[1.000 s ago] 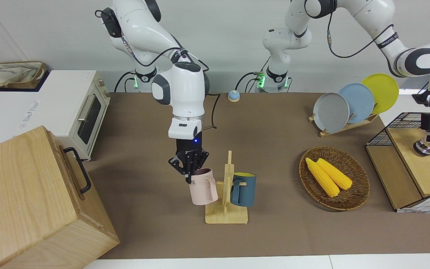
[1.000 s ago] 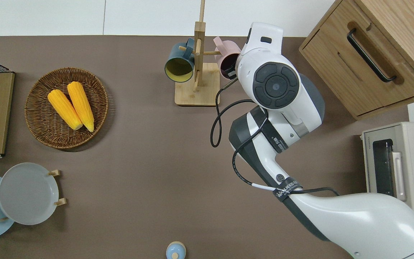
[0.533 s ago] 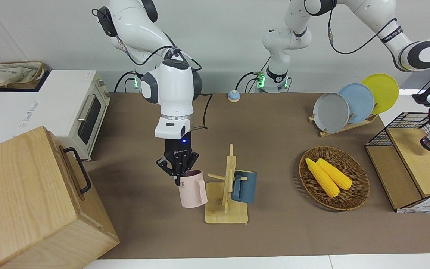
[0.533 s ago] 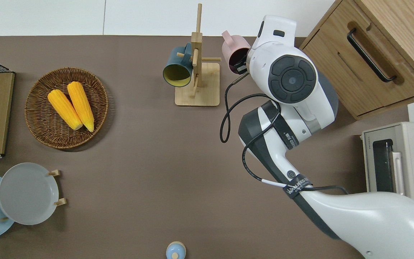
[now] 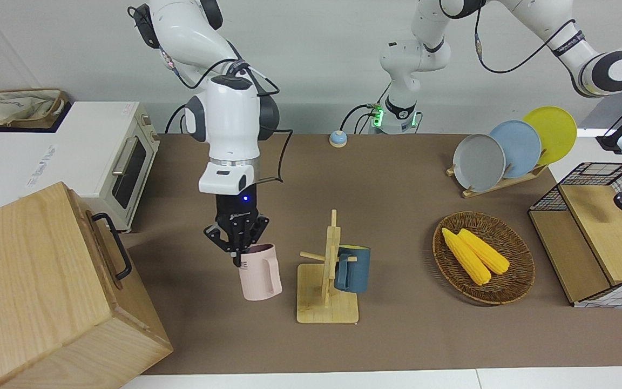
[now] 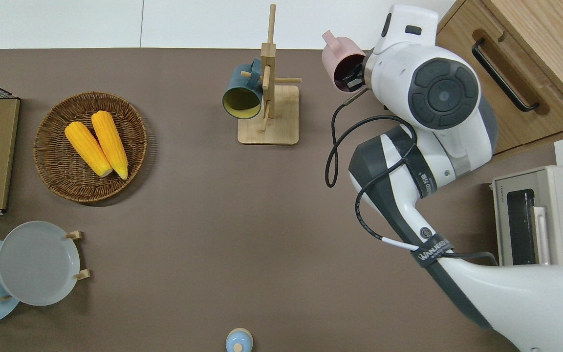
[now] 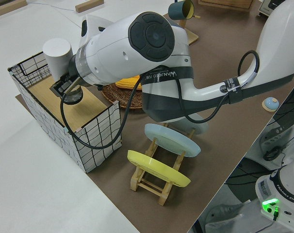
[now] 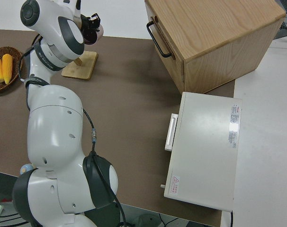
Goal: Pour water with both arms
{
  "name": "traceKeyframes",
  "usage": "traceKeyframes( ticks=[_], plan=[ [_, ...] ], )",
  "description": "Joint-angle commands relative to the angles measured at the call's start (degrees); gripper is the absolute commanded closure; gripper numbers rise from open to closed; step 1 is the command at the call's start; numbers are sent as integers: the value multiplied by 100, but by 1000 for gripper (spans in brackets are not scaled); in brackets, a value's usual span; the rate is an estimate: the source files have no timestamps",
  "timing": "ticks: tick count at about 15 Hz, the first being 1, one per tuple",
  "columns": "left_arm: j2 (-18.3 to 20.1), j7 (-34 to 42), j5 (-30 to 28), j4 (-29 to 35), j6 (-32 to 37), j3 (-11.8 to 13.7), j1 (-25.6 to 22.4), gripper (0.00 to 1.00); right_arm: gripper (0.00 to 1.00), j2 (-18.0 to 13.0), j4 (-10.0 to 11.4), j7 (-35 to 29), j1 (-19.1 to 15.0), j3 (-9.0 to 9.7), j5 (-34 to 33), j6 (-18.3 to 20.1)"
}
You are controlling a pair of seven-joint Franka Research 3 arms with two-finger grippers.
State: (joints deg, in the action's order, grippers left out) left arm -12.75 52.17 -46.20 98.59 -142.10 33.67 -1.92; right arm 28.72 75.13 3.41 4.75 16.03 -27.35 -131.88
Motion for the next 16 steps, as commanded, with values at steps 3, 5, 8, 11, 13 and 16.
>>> traceKeyframes(
  ticks=[3,5,8,11,13,16],
  plan=[
    [369,-778,639,2,42,-176,33,990,1000,-551,633,318,-413,146,422,83],
    [440,-787,648,29,51,-177,42,990,1000,-735,940,327,-448,120,756,205],
    [571,-1128,953,90,68,-185,138,992,1000,-1086,1442,275,-536,76,810,485],
    [738,-1770,1569,99,174,-334,174,990,1000,-1315,1600,-84,-448,67,1170,1495],
    [852,-2113,1876,108,322,-440,174,990,1000,-1561,1916,-462,-370,76,1223,1927],
    [1063,-2710,2430,187,516,-677,174,990,1000,-1711,1979,-1007,-150,76,1958,2832]
  ],
)
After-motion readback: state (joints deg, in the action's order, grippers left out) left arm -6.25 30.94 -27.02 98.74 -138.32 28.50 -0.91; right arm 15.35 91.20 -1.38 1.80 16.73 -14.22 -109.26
